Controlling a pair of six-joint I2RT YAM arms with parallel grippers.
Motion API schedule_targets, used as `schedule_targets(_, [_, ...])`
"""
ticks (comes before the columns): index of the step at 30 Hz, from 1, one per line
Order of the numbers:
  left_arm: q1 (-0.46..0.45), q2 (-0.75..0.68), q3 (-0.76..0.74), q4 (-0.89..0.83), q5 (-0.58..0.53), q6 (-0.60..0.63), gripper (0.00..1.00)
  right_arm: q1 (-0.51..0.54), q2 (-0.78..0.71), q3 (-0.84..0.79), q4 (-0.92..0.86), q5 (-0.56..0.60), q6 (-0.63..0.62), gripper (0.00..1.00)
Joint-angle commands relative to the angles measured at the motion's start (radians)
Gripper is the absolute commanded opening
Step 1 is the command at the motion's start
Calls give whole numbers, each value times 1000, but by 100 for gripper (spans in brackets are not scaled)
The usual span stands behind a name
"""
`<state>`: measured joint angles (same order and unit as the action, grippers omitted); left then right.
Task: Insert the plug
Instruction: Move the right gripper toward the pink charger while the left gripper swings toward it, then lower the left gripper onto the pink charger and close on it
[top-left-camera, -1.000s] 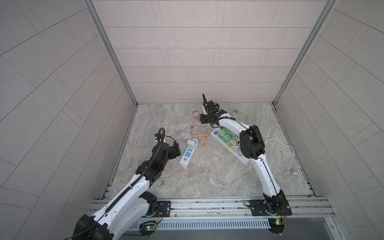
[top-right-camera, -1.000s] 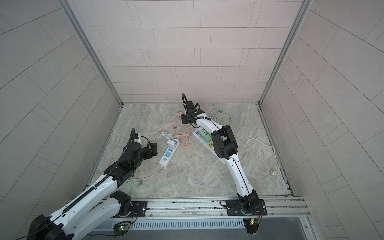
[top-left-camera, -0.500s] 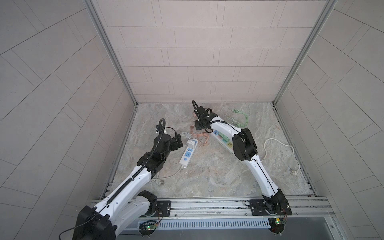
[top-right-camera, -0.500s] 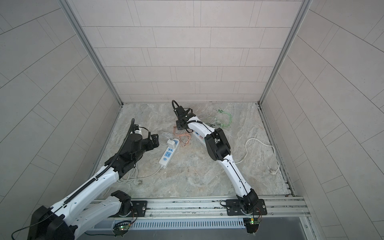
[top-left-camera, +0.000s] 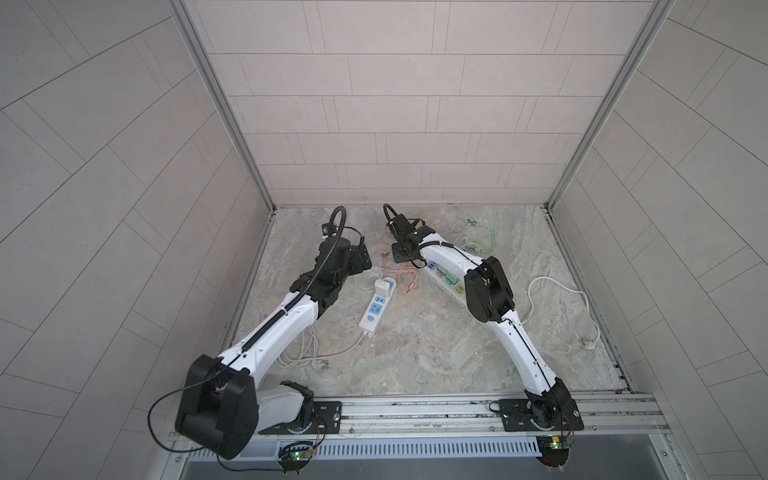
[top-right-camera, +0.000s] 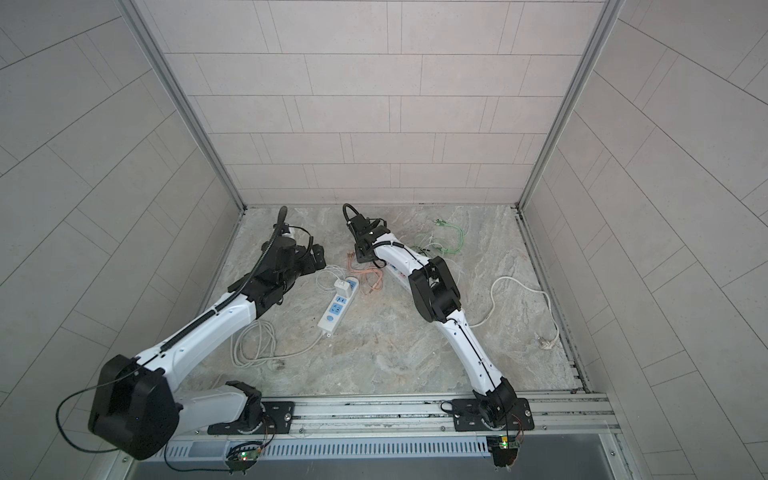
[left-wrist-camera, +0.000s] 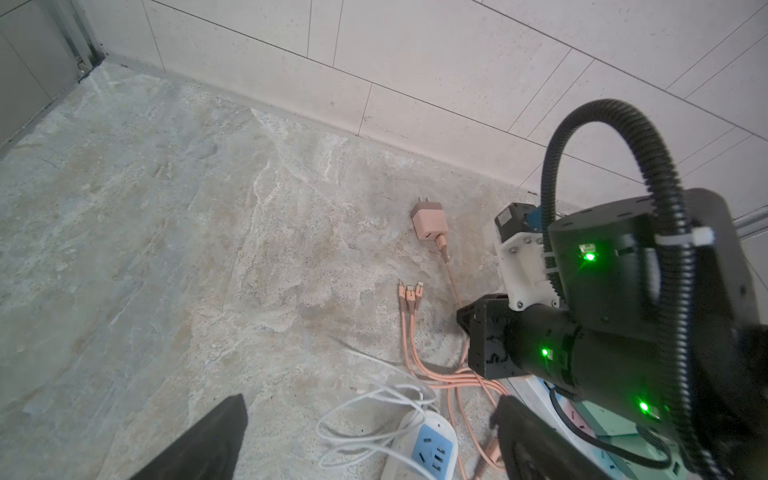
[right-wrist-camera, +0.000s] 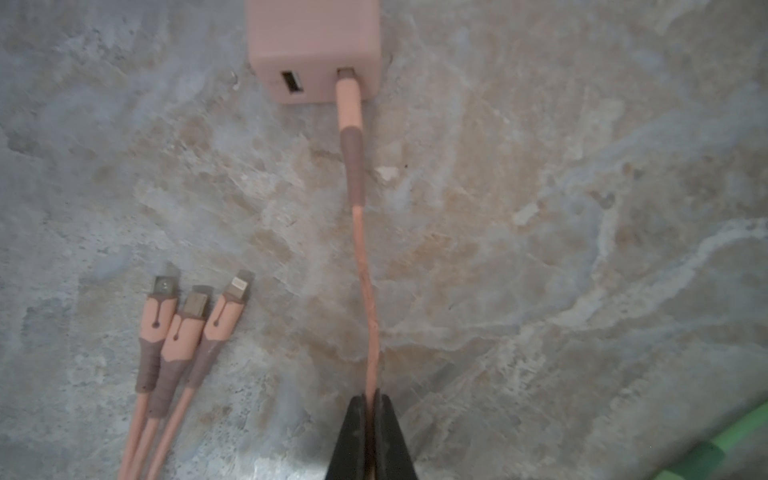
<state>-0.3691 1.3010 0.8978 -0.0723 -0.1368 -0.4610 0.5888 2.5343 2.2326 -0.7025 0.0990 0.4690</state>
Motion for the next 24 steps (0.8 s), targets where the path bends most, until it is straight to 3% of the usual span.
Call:
schedule_targets(1, [14, 94, 82, 11, 70, 118, 100, -1, -66, -141, -75, 5, 21, 3])
schedule_targets(8, [34, 383, 361, -176, 220, 188, 100, 0, -274, -497, 87, -14, 38, 2])
schedule_targets(13, [32, 511, 464, -215, 328, 235, 100, 0, -396, -689, 160, -43, 48, 2])
schedule_targets(24, [-8, 616, 575, -293, 385, 385, 100, -6, -586, -953, 233, -99, 76, 2])
